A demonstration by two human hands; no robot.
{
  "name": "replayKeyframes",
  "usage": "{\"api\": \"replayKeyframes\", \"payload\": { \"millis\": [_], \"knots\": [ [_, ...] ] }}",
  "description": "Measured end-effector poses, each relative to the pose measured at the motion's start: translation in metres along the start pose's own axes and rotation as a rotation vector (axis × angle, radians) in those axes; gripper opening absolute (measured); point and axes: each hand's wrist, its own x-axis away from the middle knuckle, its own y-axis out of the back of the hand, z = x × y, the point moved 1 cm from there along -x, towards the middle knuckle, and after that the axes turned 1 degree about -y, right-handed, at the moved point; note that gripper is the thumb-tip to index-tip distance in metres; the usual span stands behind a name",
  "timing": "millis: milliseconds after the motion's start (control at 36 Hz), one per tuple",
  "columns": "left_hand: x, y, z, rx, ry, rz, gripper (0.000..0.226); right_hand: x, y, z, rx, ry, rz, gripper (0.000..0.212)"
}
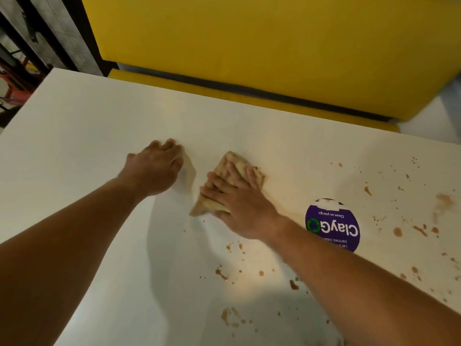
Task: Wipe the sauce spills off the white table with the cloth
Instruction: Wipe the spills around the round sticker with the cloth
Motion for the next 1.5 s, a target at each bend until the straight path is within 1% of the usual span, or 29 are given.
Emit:
{"api": "replayKeyframes", "payload": {
  "millis": [28,83,167,250,361,444,528,667,722,806,861,917,1000,1056,1111,1167,1278,1333,1417,1500],
  "knots": [
    [0.001,-0.002,0.001,-0.010,-0.013,-0.001,0.039,0.008,0.001,-0.011,0.029,0.057,0.036,0.054],
    [0.004,-0.005,0.003,-0.023,-0.047,-0.006,0.038,0.022,0.005,-0.031,0.060,0.111,0.093,0.055],
    [0.005,-0.006,0.004,-0.027,-0.078,-0.022,0.035,0.039,0.009,-0.053,0.036,0.085,0.102,0.060],
    [0.006,-0.003,0.005,0.003,-0.105,-0.023,0.029,0.056,0.003,-0.065,-0.004,-0.057,0.025,0.061],
    [0.014,-0.001,0.008,0.011,-0.151,-0.043,0.033,0.079,-0.008,-0.059,-0.135,-0.412,-0.147,0.063],
    [0.025,-0.004,0.012,-0.039,-0.198,-0.082,0.037,0.076,-0.010,-0.037,-0.262,-0.644,-0.209,0.053],
    [0.037,-0.006,0.016,-0.043,-0.179,-0.063,0.038,0.053,-0.012,-0.001,-0.281,-0.716,-0.260,0.060],
    [0.051,-0.005,0.028,0.005,-0.148,-0.041,0.044,-0.007,-0.005,0.057,-0.377,-0.744,-0.306,0.052],
    [0.054,-0.003,0.036,0.021,-0.125,-0.035,0.047,-0.031,-0.002,0.079,-0.360,-0.701,-0.284,0.053],
    [0.058,-0.002,0.048,0.046,-0.086,-0.054,0.048,-0.054,-0.004,0.115,-0.291,-0.517,-0.223,0.051],
    [0.060,-0.001,0.057,0.057,-0.068,-0.055,0.048,-0.053,-0.007,0.124,-0.221,-0.408,-0.175,0.051],
    [0.063,-0.001,0.062,0.061,-0.079,-0.069,0.048,-0.040,-0.009,0.112,-0.157,-0.278,-0.138,0.051],
    [0.066,-0.002,0.060,0.076,-0.095,-0.089,0.047,-0.015,-0.006,0.077,-0.133,-0.086,-0.045,0.051],
    [0.065,-0.004,0.056,0.070,-0.112,-0.079,0.047,-0.001,-0.003,0.060,-0.056,-0.047,0.007,0.057],
    [0.064,-0.006,0.050,0.055,-0.139,-0.067,0.048,0.010,0.000,0.051,-0.009,-0.056,0.005,0.067],
    [0.062,-0.009,0.044,0.027,-0.185,-0.080,0.046,0.023,0.001,0.041,-0.010,-0.113,-0.013,0.073],
    [0.062,-0.013,0.037,-0.028,-0.237,-0.107,0.035,0.058,-0.002,0.013,0.009,-0.315,-0.006,0.076],
    [0.063,-0.015,0.035,-0.034,-0.236,-0.115,0.031,0.080,-0.008,0.002,0.032,-0.440,-0.029,0.071],
    [0.066,-0.016,0.035,-0.050,-0.245,-0.112,0.031,0.101,-0.020,0.003,-0.025,-0.646,-0.109,0.053],
    [0.070,-0.018,0.033,-0.051,-0.259,-0.096,0.032,0.086,-0.025,0.025,-0.153,-0.828,-0.235,0.052]
  ]
}}
